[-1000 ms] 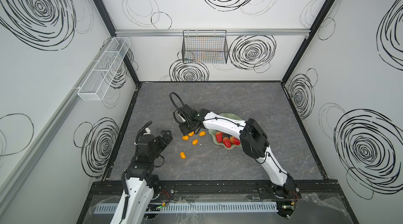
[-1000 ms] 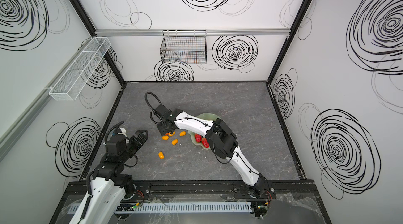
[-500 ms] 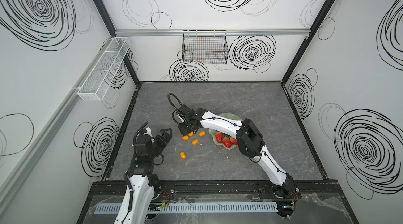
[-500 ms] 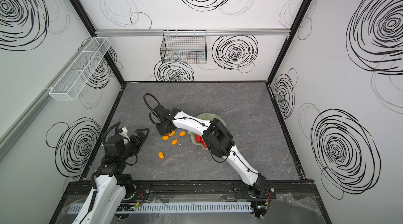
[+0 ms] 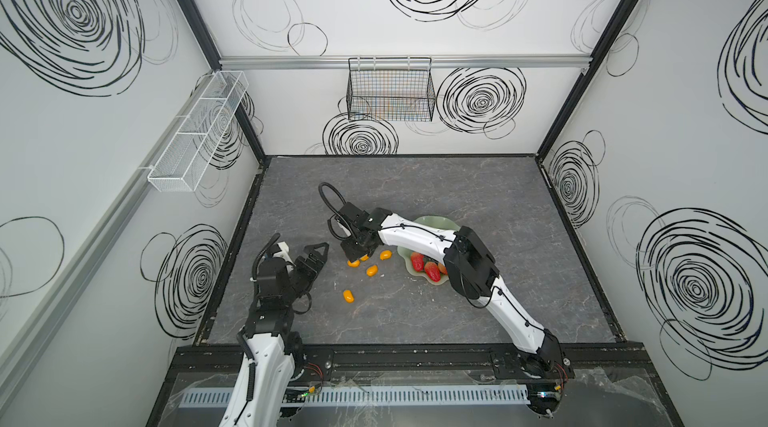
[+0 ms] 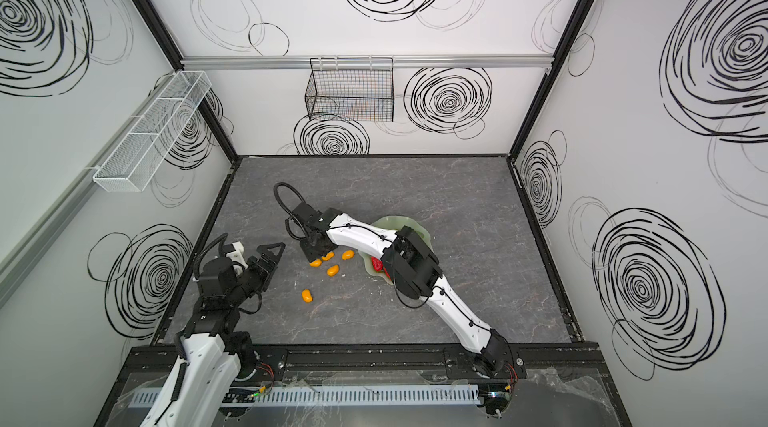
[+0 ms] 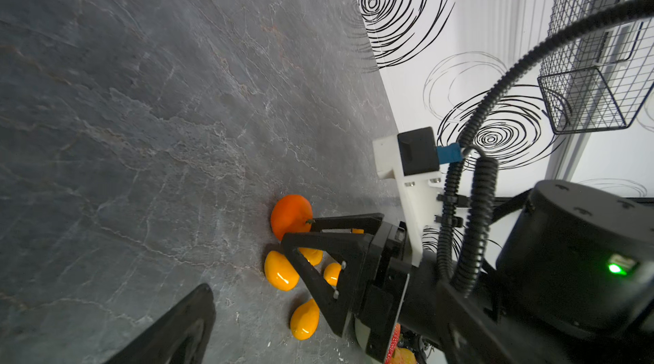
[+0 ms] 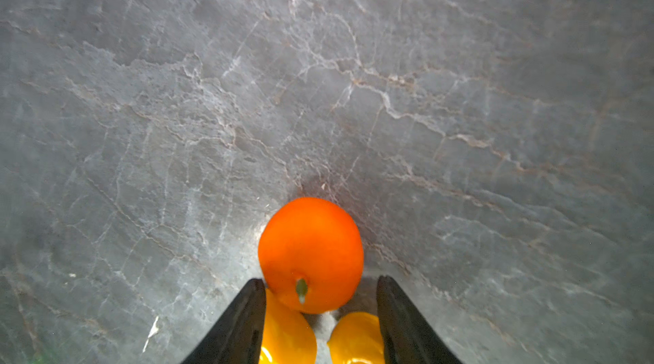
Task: Place and organize the fake fruits in the fruit bowl
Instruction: 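Close the right gripper on the small orange beside the yellow fruits, then carry the orange over the green bowl while the left gripper follows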
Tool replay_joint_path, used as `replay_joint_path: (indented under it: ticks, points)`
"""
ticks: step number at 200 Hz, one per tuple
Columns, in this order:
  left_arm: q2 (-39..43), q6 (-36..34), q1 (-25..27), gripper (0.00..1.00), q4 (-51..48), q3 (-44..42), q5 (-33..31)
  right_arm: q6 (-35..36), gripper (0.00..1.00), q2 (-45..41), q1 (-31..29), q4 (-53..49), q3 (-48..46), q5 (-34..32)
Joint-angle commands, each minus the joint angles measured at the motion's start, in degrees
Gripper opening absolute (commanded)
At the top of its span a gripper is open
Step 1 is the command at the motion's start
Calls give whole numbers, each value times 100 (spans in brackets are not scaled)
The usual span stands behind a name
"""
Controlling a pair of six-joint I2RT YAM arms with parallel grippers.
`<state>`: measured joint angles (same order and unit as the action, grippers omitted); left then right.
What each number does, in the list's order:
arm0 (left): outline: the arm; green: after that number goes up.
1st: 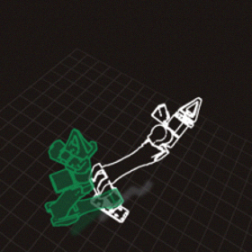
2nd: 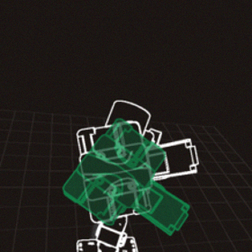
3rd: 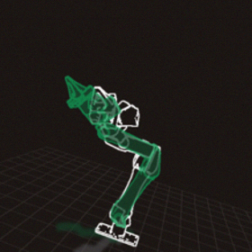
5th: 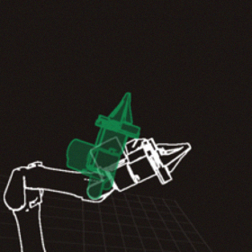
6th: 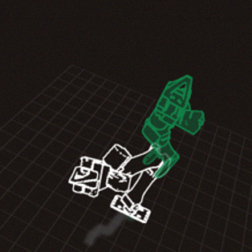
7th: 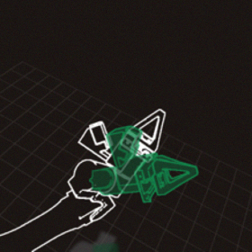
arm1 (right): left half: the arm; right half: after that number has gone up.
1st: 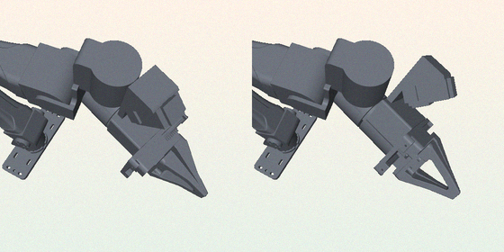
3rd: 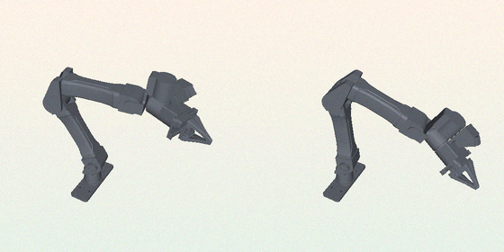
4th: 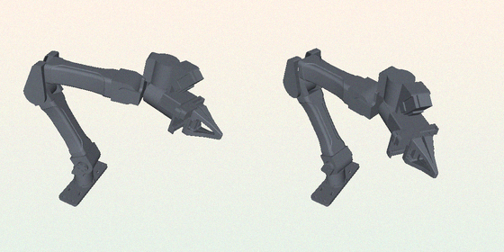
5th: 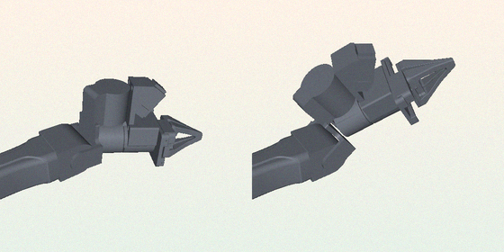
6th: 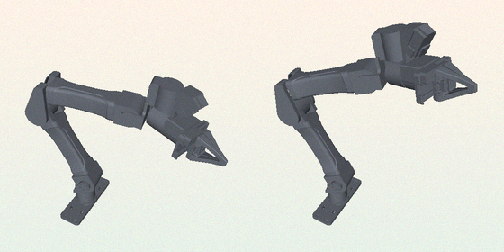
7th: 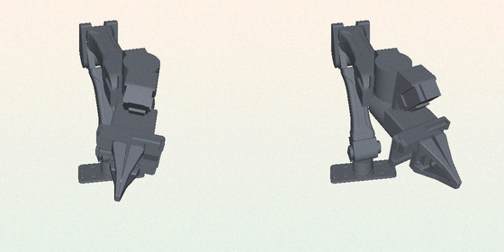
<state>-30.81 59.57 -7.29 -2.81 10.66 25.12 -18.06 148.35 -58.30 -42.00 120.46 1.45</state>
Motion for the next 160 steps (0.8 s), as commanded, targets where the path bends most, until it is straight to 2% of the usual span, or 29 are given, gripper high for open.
replay_joint_path:
  ticks: [1, 51, 160]
  points:
    - [13, 19, -53, 99, 268, 27, 80, 19, 57, 201, 45, -65, 236, 3]
    - [-20, -28, -62, 99, 228, 91, 80, 30, 59, 488, 47, -195, 661, 140]
    - [-22, -215, -71, 99, 105, 193, 60, 2, 47, 386, 56, -235, 733, 137]
